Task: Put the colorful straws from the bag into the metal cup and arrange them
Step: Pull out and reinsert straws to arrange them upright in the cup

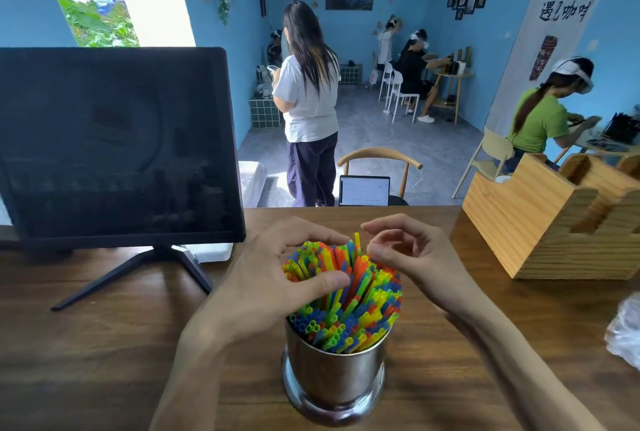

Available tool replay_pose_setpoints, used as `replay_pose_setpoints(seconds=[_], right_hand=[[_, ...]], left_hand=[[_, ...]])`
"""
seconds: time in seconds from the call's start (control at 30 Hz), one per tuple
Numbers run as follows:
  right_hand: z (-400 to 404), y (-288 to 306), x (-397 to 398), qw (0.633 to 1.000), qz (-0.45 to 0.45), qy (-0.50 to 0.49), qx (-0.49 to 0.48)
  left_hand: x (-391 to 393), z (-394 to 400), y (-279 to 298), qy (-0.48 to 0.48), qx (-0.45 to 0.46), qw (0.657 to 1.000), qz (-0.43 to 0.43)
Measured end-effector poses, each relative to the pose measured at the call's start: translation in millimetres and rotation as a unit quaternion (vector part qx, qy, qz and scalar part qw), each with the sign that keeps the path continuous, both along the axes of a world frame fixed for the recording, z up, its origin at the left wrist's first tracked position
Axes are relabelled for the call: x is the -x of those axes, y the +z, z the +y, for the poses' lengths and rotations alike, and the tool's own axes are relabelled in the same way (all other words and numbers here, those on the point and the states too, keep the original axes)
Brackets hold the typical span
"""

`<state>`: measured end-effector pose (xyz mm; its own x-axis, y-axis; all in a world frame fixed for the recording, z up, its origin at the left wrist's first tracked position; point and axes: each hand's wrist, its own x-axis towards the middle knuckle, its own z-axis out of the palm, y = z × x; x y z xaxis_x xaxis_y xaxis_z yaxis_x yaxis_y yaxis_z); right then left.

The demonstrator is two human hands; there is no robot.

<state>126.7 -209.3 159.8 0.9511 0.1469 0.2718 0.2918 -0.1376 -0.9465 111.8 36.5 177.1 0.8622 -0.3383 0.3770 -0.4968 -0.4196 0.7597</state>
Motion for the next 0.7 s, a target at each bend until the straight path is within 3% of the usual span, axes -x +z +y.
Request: replay_pose_setpoints(seconds=[0.2,0.37,0.5,0.6,0.7], right_hand=[[-3.2,-6.0,-0.2,0.996,0.079,0.032,-0.031],[0.3,-12.7,-2.7,0.979,0.147,0.04,-0.135],[1.4,-17.0,-0.5,0.981,0.115,0.035,-0.152],[13.3,-26.0,7.8,0.987,0.085,0.054,-0.127],[28.0,-30.9,16.6,0.987,0.081,0.024,-0.135]], left_hand=[[-8.6,2.3,-5.8,-0.019,0.03,0.999,0.031],[-13.9,9.2,-9.6,-0.065,0.088,0.991,0.075],[-10.9,4.7,-17.4,-0.089,0.268,0.956,0.074],[-3.5,-13.1,-26.2,-0.095,0.275,0.951,0.106],[1.6,-28.5,-33.6,-0.036,0.307,0.947,0.087]])
